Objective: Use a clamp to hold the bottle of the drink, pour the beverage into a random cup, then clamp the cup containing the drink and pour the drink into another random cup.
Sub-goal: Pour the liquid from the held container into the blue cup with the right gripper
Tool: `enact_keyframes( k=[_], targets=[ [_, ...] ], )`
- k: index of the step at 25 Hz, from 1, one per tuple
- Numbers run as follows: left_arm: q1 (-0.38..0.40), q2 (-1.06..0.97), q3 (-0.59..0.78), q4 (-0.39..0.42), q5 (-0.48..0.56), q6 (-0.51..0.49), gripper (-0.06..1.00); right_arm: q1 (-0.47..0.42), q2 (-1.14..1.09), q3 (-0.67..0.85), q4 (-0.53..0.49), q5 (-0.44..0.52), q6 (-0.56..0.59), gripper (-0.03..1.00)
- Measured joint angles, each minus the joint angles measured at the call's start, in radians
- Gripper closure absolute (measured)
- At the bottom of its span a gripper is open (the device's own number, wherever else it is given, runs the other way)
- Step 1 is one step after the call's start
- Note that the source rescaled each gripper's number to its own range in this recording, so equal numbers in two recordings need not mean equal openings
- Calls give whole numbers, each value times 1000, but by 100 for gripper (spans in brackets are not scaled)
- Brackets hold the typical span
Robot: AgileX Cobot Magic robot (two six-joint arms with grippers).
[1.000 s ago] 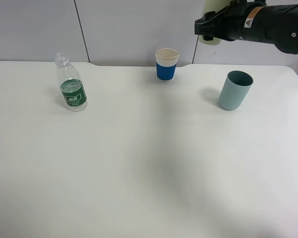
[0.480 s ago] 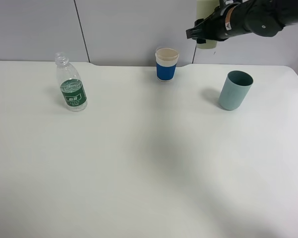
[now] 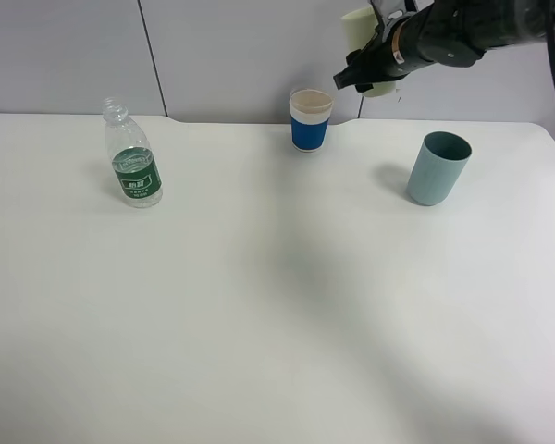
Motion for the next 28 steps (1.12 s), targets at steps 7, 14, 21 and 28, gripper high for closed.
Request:
enact_keyframes(
  k=[7,14,21,28],
  targets=[
    [0,0,0,0,0,0,-5,53,57,-80,-47,35,-97,97],
    [0,0,0,0,0,0,-5,66,71,-82,-55,87,-208,97],
    [0,0,0,0,0,0,-5,66,71,-82,-127,112,-216,97],
    [0,0,0,0,0,0,-5,66,71,-82,-215,124,-216,97]
  ],
)
